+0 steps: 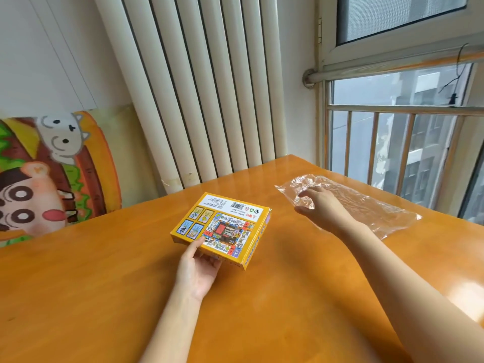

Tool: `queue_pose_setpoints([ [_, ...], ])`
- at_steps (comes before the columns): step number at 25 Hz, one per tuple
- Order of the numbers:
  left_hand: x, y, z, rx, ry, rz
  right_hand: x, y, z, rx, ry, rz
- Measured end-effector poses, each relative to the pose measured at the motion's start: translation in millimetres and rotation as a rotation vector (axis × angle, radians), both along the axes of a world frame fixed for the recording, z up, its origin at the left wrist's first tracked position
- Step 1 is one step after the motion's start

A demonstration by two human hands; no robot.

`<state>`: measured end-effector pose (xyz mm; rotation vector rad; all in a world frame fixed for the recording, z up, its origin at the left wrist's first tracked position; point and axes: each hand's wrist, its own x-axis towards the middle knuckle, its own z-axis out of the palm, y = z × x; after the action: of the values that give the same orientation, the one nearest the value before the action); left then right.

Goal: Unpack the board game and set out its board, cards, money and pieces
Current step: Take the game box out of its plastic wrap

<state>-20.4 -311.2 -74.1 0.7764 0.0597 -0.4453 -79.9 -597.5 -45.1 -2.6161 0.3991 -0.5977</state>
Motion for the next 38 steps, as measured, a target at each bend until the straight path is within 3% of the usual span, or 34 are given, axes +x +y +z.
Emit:
queue_pose_setpoints([
  [2,2.6,4.9,0.9,-0.022,-0.039,0.030,1.7,40.4,16.8,0.096,-0.146,0.086],
  [6,6.7,16.3,-0.4,-0.077,-0.122,0.055,6.8,117.9,12.8,0.840,-0.103,0.235],
  [10,13.6,32.4,-7.5,-0.169,-0.188,-0.005,11.2,145.0,-9.3,1.106,-0.147,0.250],
  [13,16.1,33.8,-10.5,-0.191,-0.193,-0.047,9.4,142.6,-14.2,1.253,-0.154,0.388],
  [20,15.0,29.9,-16.0,-0.178,-0.153,-0.026,12.1,139.5,-23.8,1.115,-0.228,0.457],
  [28,13.9,29.2,-19.8,-0.185,-0.184,-0.100,10.7,129.6,-26.0,1.276,-0.213,0.550],
  [32,12.1,27.1,-20.1,-0.195,-0.194,-0.132,7.7,130.7,-22.1,1.255,-0.283,0.493],
  [38,16.1,33.1,-21.3,-0.191,-0.225,-0.176,1.4,126.2,-14.2,1.163,-0.213,0.551],
])
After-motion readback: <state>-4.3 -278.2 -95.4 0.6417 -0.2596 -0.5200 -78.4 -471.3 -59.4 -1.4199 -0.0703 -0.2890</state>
